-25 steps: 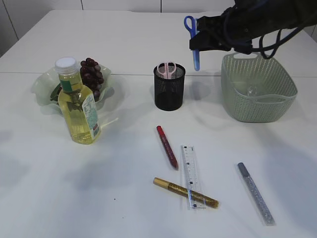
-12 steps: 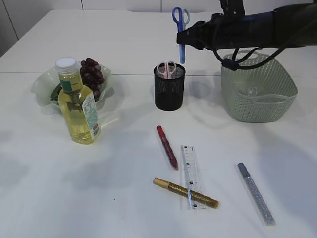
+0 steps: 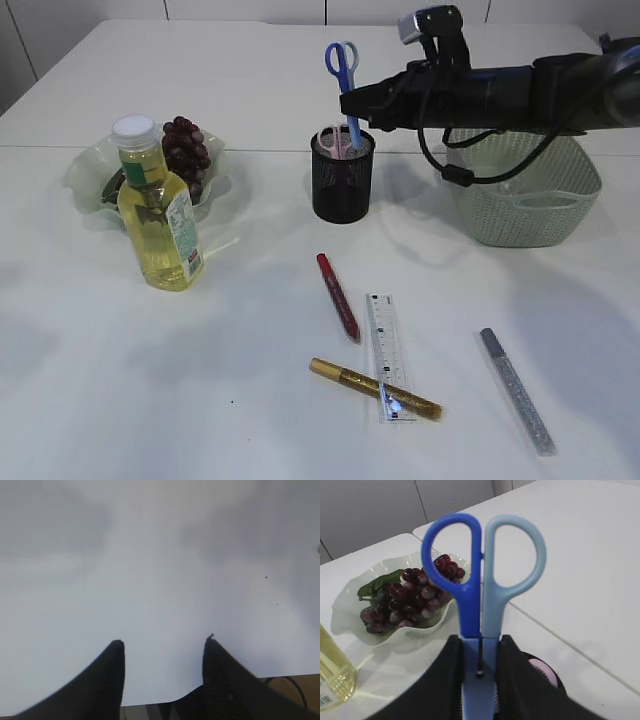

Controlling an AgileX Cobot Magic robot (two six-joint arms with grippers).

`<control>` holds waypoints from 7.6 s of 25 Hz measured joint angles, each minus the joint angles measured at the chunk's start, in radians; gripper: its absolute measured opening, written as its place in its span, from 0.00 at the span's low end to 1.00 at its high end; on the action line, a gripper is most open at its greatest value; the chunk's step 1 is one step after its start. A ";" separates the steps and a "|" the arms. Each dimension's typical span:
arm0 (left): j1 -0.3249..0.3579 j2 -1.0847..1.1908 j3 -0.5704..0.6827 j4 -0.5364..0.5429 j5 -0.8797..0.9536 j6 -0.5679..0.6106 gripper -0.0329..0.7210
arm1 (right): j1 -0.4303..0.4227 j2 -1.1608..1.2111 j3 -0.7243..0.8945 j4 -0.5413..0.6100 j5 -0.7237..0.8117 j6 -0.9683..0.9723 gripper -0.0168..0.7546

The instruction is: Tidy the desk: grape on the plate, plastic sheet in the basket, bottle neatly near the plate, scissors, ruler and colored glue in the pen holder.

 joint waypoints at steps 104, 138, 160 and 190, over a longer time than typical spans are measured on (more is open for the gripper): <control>0.000 0.000 0.000 -0.002 -0.004 0.000 0.54 | 0.377 -0.274 0.164 -1.600 0.364 2.423 0.66; 0.000 0.000 0.000 -0.002 -0.010 0.000 0.54 | 0.379 -0.106 0.160 -1.649 0.302 2.484 0.65; 0.000 0.000 0.000 0.002 -0.010 0.000 0.54 | 0.379 -0.066 0.153 -1.647 0.290 2.486 0.54; 0.000 0.000 0.000 0.004 -0.022 0.002 0.53 | 0.366 -0.072 -0.008 -1.576 0.409 2.313 0.39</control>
